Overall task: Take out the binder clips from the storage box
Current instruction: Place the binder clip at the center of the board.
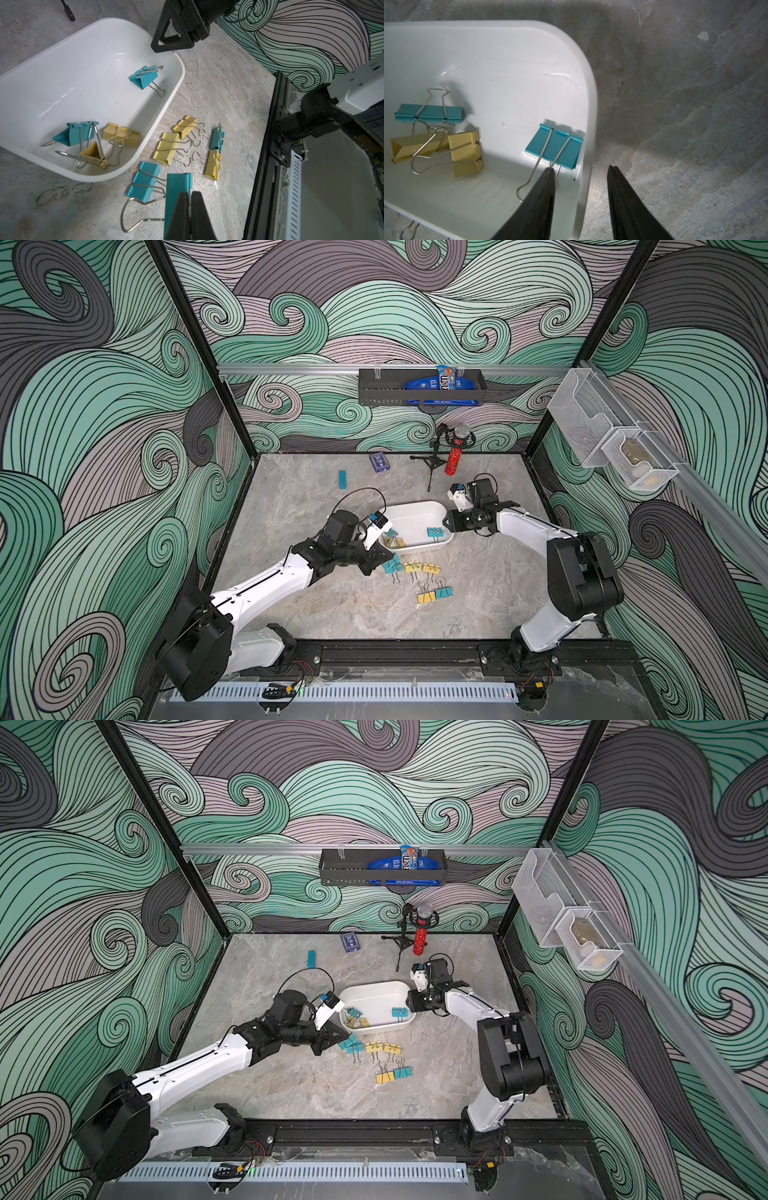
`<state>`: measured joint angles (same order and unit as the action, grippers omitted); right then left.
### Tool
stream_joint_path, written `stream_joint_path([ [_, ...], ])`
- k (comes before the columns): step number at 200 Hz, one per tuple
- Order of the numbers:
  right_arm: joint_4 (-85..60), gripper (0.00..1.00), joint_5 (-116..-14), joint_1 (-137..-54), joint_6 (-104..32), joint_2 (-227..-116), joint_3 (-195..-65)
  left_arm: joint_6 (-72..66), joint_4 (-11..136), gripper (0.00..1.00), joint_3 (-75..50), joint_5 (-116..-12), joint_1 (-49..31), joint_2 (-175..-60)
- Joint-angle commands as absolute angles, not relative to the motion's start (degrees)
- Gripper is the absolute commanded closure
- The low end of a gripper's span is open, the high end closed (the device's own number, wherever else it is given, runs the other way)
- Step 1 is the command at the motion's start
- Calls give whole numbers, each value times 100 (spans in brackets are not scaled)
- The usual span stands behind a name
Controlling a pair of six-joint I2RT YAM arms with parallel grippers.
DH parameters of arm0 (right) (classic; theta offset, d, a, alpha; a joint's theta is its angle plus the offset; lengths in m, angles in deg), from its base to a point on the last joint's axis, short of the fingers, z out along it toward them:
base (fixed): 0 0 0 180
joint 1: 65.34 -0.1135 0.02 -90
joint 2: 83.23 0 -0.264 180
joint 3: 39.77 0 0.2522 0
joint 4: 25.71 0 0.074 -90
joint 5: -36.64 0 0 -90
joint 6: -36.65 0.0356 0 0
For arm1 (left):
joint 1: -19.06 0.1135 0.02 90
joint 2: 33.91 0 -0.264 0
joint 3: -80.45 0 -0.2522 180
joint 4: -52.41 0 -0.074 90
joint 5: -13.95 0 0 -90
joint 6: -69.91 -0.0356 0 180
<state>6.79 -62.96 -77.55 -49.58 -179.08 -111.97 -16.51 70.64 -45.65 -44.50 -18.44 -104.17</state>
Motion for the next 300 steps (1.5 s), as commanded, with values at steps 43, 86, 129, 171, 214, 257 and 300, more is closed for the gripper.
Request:
stream_joint_path([
  [43, 712, 56, -6299, -7810, -4992, -17978, -11203, -1173, 6848, 100, -4883, -4445, -2531, -10587],
  [86, 706, 56, -6285, -7823, -4988, -18016, -11216, -952, 6656, 100, -5146, -4602, -2852, -10647],
  [129, 711, 56, -6282, -7822, -4993, -18001, -11207, -944, 6497, 100, -5197, -4618, -2965, -10897],
  [171, 716, 56, -6286, -7817, -5001, -18008, -11216, -1273, 6480, 100, -5068, -4348, -3082, -11283],
  [214, 712, 56, -6276, -7818, -5001, -18016, -11207, -1382, 6278, 100, -5003, -4164, -3141, -11694],
  [257, 707, 56, -6276, -7820, -5001, -18017, -11207, -1750, 6461, 100, -4778, -4051, -3148, -12050],
  [300, 707, 56, -6267, -7820, -5001, -18008, -11198, -1953, 6565, 100, -4517, -4027, -3148, -12382],
])
